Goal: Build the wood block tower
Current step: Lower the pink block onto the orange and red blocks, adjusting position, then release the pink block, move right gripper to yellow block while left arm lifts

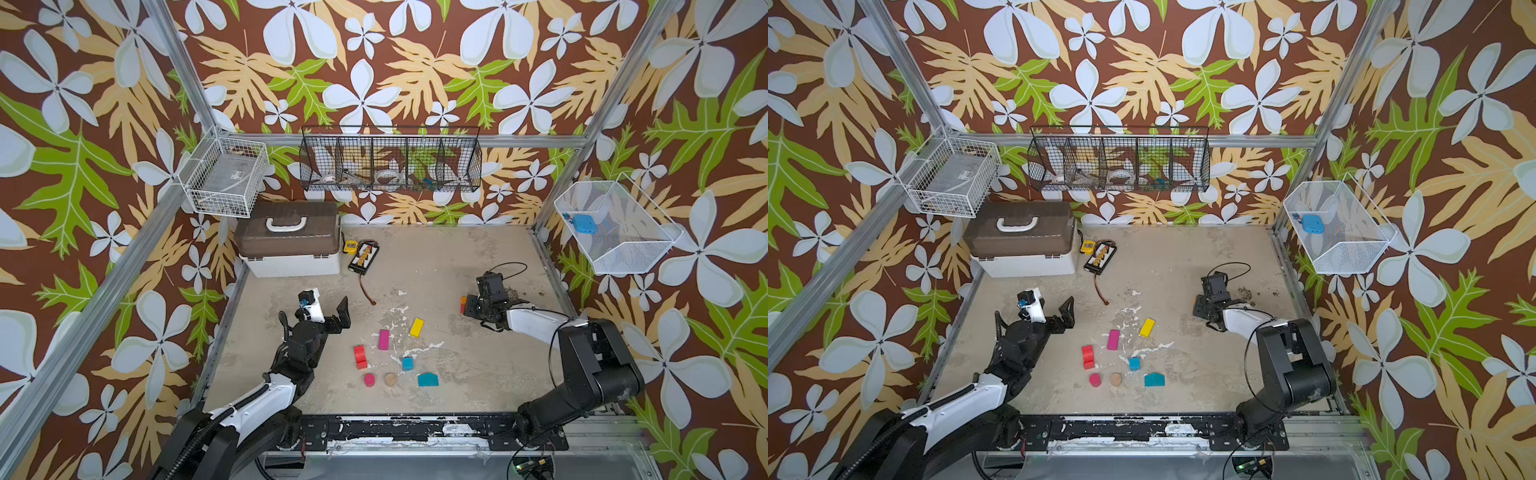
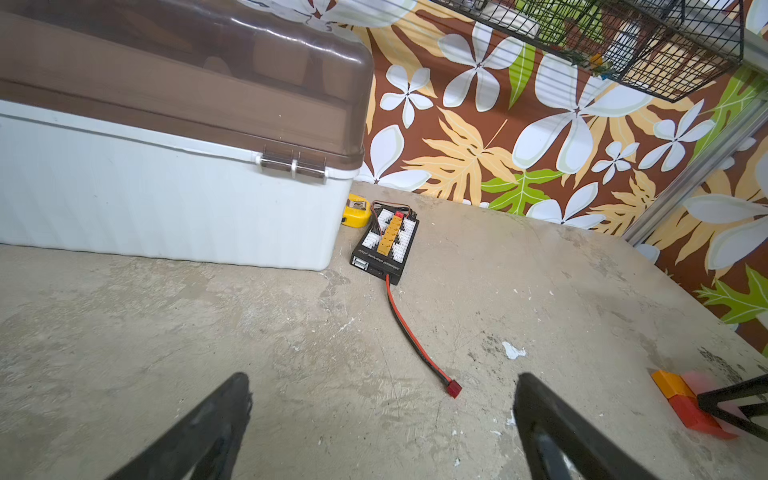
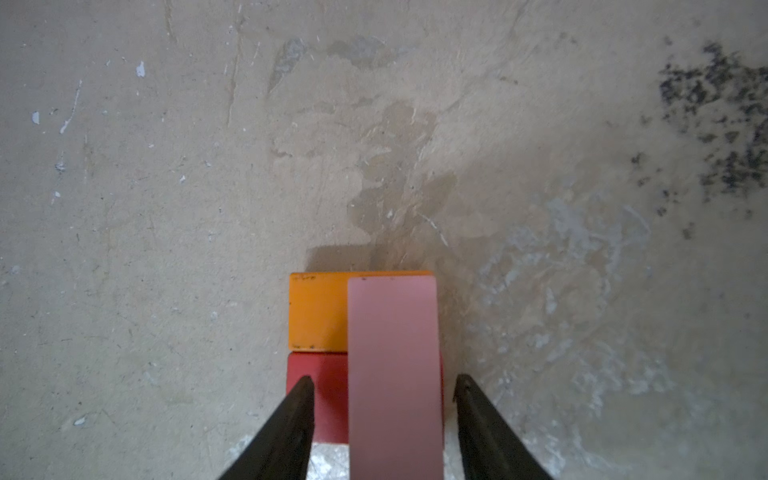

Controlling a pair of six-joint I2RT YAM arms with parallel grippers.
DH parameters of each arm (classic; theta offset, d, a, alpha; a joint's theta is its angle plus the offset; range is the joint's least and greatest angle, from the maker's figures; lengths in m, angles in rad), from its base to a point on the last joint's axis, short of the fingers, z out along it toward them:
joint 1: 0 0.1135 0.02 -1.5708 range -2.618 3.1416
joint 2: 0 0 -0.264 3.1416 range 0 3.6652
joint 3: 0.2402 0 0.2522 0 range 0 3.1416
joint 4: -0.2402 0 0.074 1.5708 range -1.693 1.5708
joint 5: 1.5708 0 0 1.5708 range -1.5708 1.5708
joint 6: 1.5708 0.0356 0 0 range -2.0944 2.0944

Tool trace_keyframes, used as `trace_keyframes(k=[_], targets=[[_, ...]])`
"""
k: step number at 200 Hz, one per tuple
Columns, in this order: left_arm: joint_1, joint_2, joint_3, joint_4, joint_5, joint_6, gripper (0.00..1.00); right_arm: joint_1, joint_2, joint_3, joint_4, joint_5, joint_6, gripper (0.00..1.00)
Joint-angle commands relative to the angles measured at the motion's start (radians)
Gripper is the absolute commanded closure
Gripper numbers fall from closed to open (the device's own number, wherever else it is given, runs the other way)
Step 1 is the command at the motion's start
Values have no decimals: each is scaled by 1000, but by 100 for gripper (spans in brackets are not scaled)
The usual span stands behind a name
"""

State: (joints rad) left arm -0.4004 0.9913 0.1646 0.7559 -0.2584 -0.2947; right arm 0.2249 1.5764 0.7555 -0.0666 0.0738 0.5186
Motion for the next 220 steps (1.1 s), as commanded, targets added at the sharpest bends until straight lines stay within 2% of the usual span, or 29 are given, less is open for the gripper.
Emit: trace_keyframes(k=[1, 106, 132, 155, 193, 204, 220], targets=[[-1, 0, 7, 16, -11, -3, 0, 2, 3, 0, 17, -14, 9, 45], [-1, 2, 9, 17, -11, -3, 0, 2, 4, 8, 5, 2, 11, 46], [-1, 1, 19, 0, -21, -12, 0, 2, -23, -4, 5, 7, 11, 42], [-1, -41, 117, -235, -47, -151, 0, 12, -65, -8, -16, 31, 2, 38], [0, -101, 396, -781, -111, -518, 0, 30, -181, -16, -74, 94, 4, 31], [0, -118, 465, -906, -85, -595, 0, 42, -220, -17, -91, 112, 8, 29], [0, -155, 510, -973, 23, -638, 0, 80, -275, -14, -108, 146, 9, 25]])
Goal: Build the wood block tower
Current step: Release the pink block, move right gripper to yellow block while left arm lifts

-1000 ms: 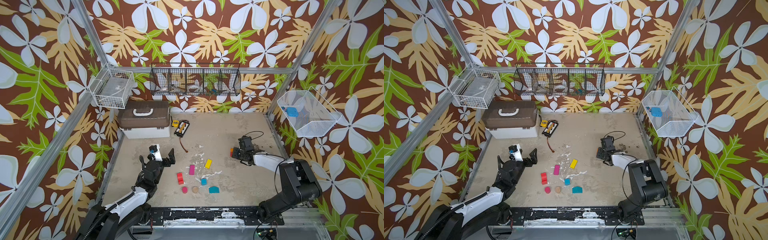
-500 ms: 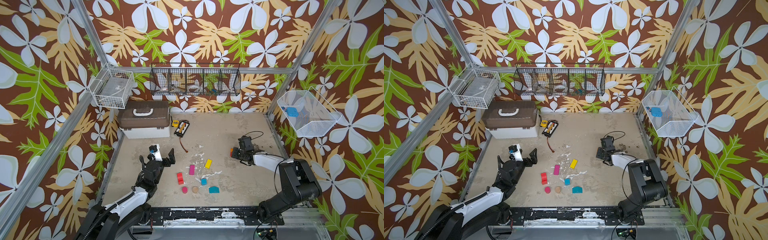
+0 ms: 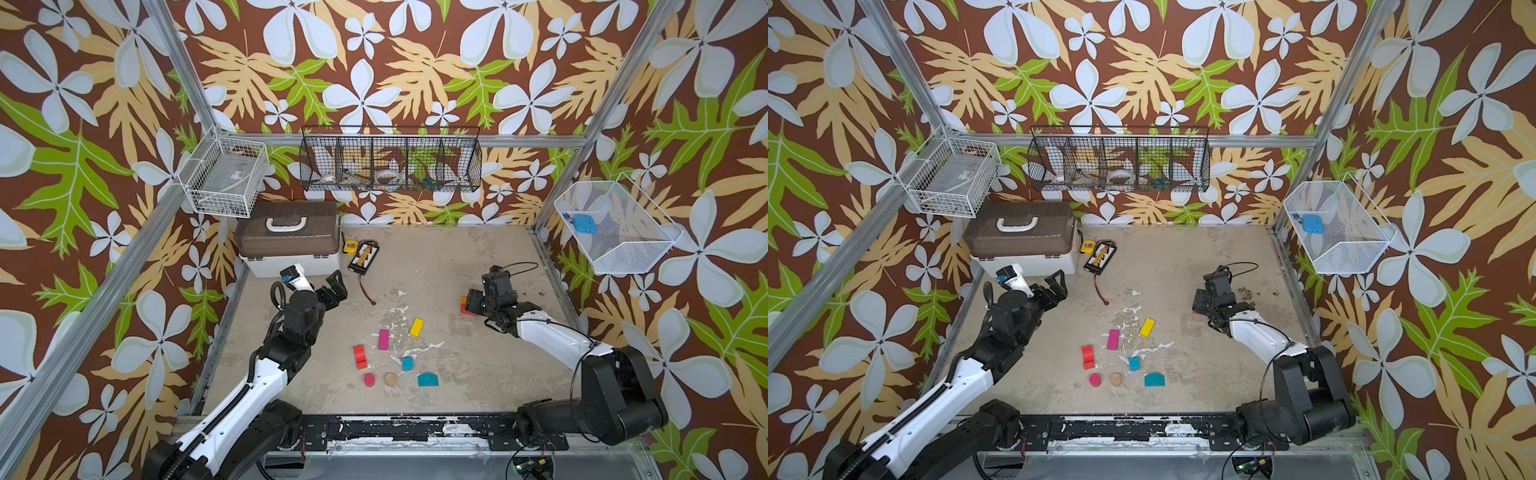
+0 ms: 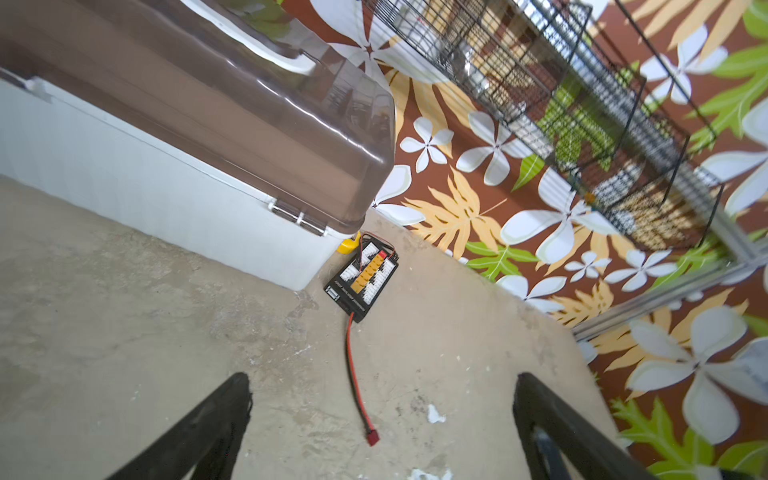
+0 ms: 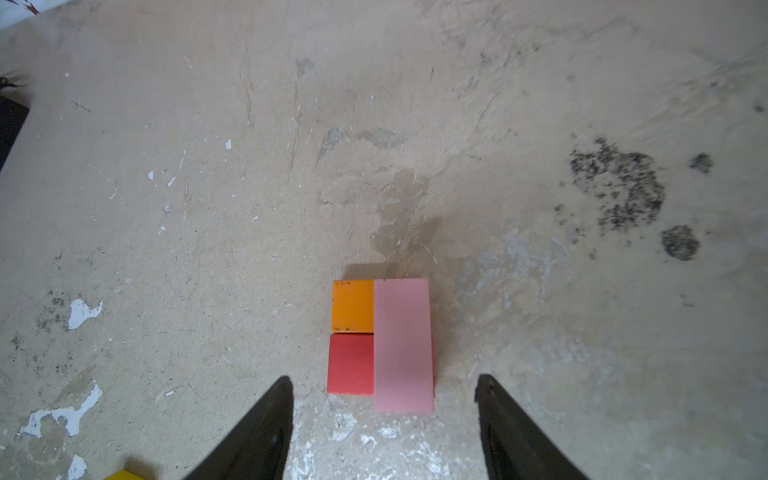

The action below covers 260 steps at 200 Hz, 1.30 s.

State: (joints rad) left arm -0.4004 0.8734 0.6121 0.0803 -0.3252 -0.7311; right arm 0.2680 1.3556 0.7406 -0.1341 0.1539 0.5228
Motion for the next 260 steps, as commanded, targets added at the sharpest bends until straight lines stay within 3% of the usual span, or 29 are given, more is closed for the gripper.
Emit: trace_keyframes(k=[1, 39, 85, 117, 139, 165, 203, 231, 260], targets=[[0, -40, 63, -300, 95, -204, 0, 40, -57, 2, -41, 67, 4, 25], [0, -131, 62, -324, 248, -280, 0, 209, -50, 50, 5, 46, -6, 24], [0, -188, 83, -407, 153, -297, 0, 402, 247, 228, 34, 55, 34, 31], [0, -194, 97, -412, 179, -281, 0, 423, 395, 304, 53, -10, 45, 35], [0, -202, 87, -413, 199, -283, 0, 454, 428, 315, 57, 12, 45, 35], [0, -197, 46, -363, 243, -293, 0, 476, 427, 293, 57, 51, 40, 33], [0, -66, 84, -393, 355, -308, 0, 476, 402, 225, 72, 94, 56, 28], [0, -7, 124, -396, 493, -323, 0, 481, 368, 172, 107, 87, 72, 27], [0, -43, 181, -495, 427, -298, 0, 518, 340, 147, 119, 99, 77, 27]])
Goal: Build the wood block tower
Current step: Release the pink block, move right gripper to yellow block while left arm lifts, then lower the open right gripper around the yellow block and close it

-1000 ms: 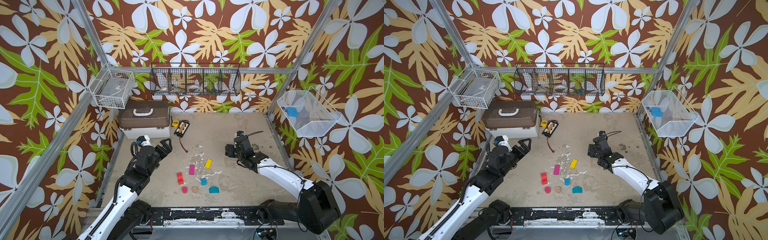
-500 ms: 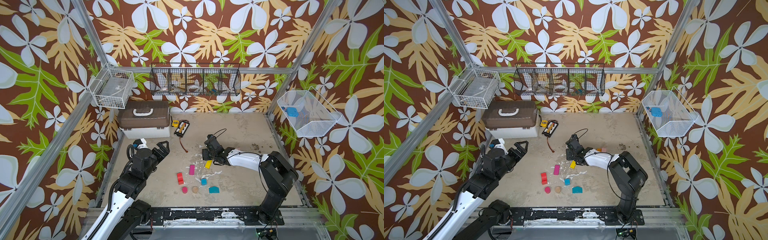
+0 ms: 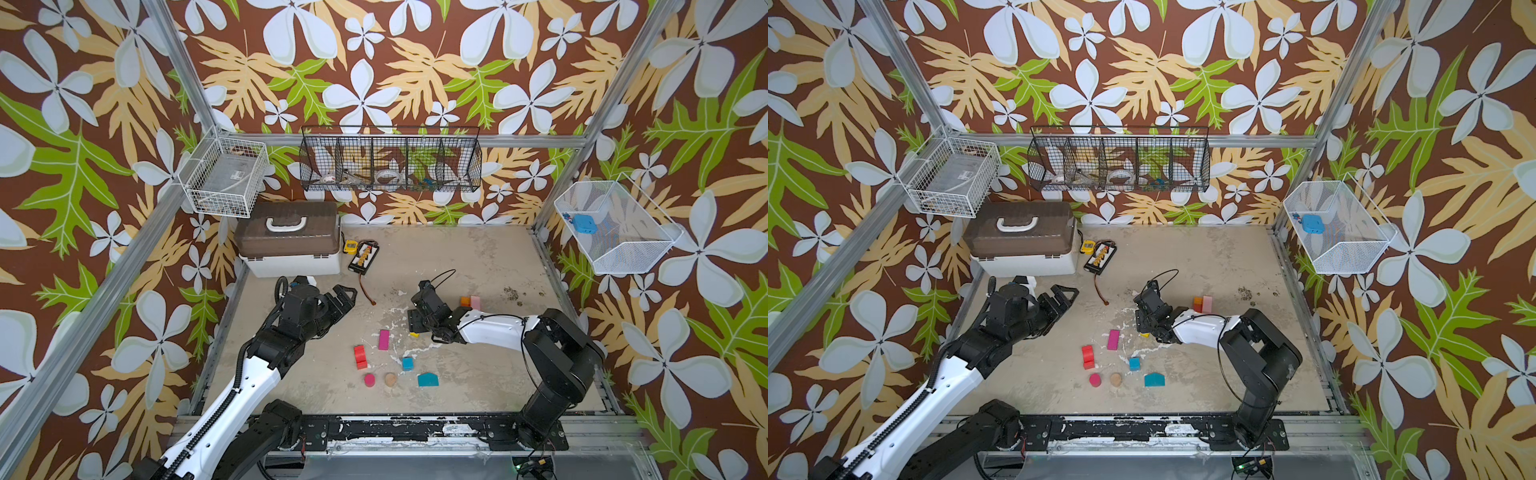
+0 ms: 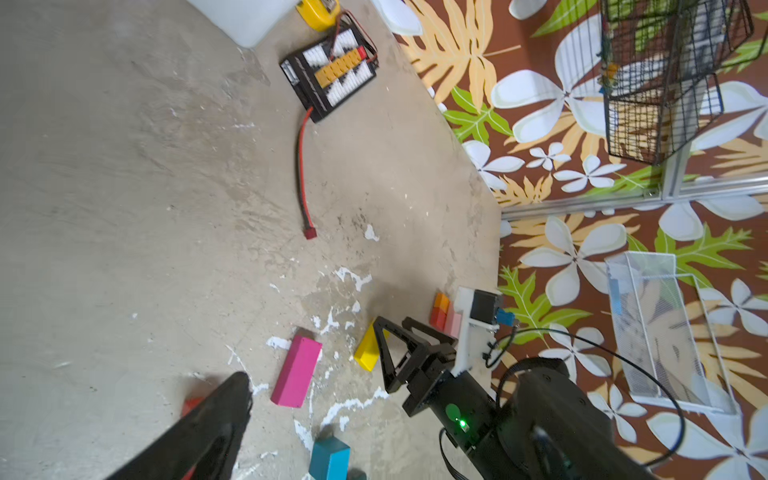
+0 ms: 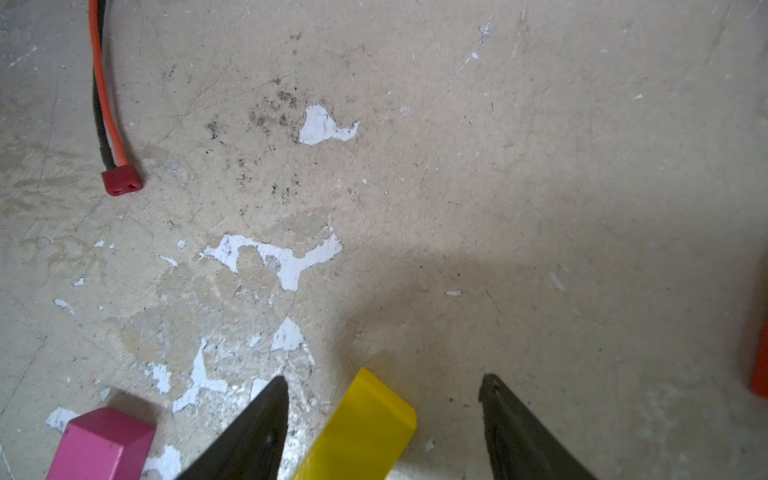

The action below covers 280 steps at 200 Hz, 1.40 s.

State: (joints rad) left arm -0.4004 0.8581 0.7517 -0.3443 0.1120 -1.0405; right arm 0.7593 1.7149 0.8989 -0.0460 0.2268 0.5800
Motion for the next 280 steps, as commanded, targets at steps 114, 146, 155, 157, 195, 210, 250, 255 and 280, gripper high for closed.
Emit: trace_keyframes(k=[114, 146, 155, 157, 195, 210, 250, 255, 280], targets=[[0, -205, -305, 549, 69, 17, 0, 94, 57, 8, -47, 141, 66, 41], [0, -124, -472, 820, -69, 117, 0, 93, 17, -26, -70, 214, 89, 41], [0, -71, -495, 825, -85, 107, 0, 92, 8, -36, -70, 222, 92, 42], [0, -59, -501, 837, -81, 107, 0, 92, 6, -39, -68, 223, 93, 42], [0, 181, -449, 884, -33, 183, 0, 92, -44, -76, -60, 228, 96, 34], [-2, 232, -406, 868, -2, 200, 1, 94, -60, -96, -42, 191, 97, 34], [-2, 219, -423, 894, -18, 207, 0, 141, -150, -183, 26, 151, 95, 18], [-2, 214, -422, 892, -18, 210, 0, 148, -157, -185, 32, 147, 81, 15], [-2, 190, -426, 888, -17, 212, 0, 161, -161, -192, 62, 83, 30, 12]])
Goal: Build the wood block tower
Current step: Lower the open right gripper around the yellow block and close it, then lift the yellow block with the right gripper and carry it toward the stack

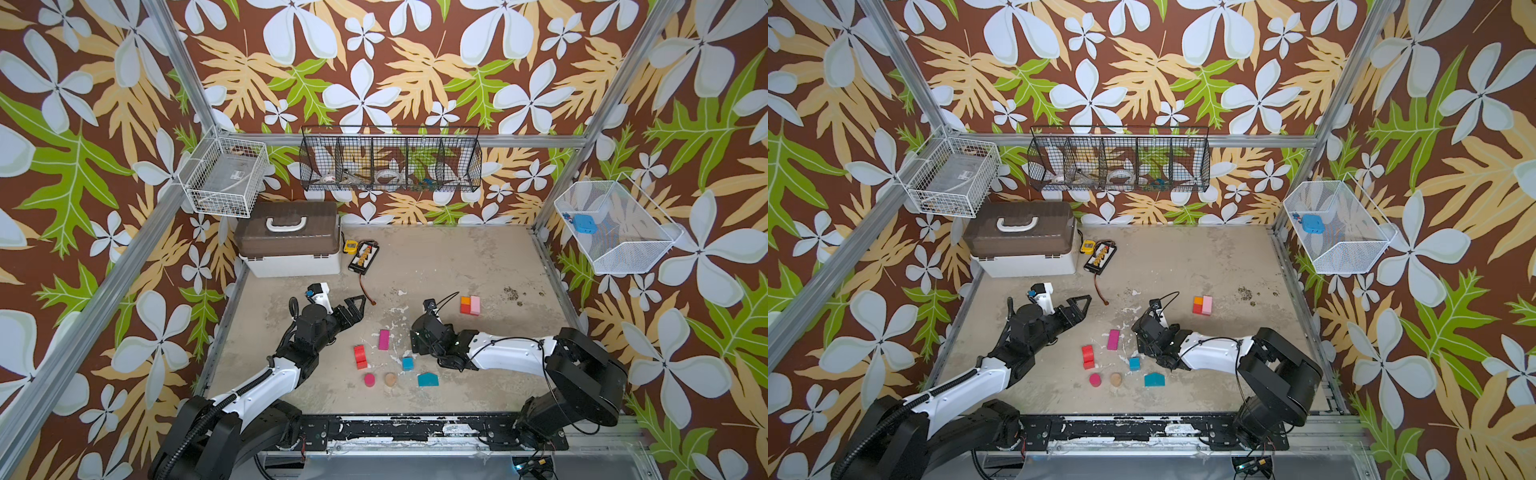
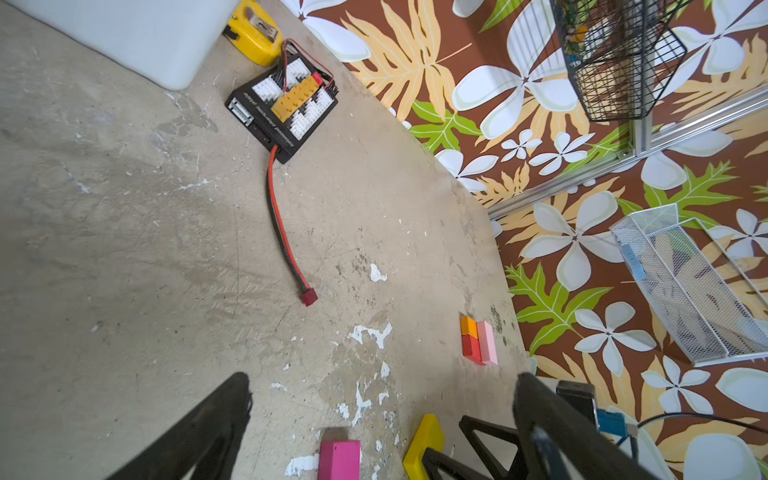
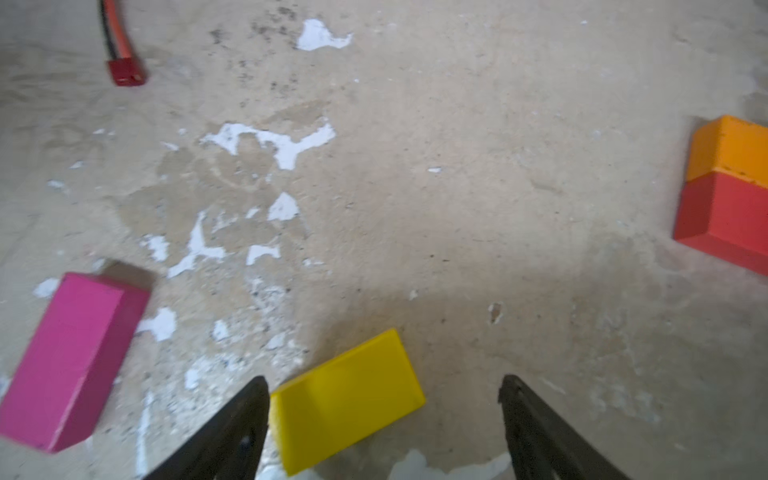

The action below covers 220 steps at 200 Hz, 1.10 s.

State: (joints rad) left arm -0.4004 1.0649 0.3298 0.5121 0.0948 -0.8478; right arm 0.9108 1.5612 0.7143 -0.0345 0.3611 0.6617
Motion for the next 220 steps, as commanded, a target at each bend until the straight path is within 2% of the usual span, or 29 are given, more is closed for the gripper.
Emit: trace_keyframes(k=[1, 23, 47, 86, 108, 146, 185, 220], targets=[[-2, -18, -5, 31, 0, 19, 0, 11, -8, -9, 51, -51, -52, 11], [-2, -30, 0, 21, -6, 23, 0, 42, -40, -45, 70, -28, -52, 0], [-2, -38, -1, 19, -5, 23, 0, 45, -36, -45, 66, -34, -76, 0], [-2, -33, -3, 27, 6, 18, 0, 45, 25, -9, -14, 56, -93, 0], [-2, -31, 2, 23, 5, 21, 0, 41, 48, 10, -31, 69, -97, 0], [-2, -52, 0, 17, -4, 26, 0, 28, 86, 31, -46, 72, -107, 9], [-2, -71, 2, 7, -13, 32, 0, -45, 60, -8, -13, 2, -93, 18], [-2, -75, 2, 6, -13, 32, 0, -81, 65, -18, -30, -1, -66, 22]])
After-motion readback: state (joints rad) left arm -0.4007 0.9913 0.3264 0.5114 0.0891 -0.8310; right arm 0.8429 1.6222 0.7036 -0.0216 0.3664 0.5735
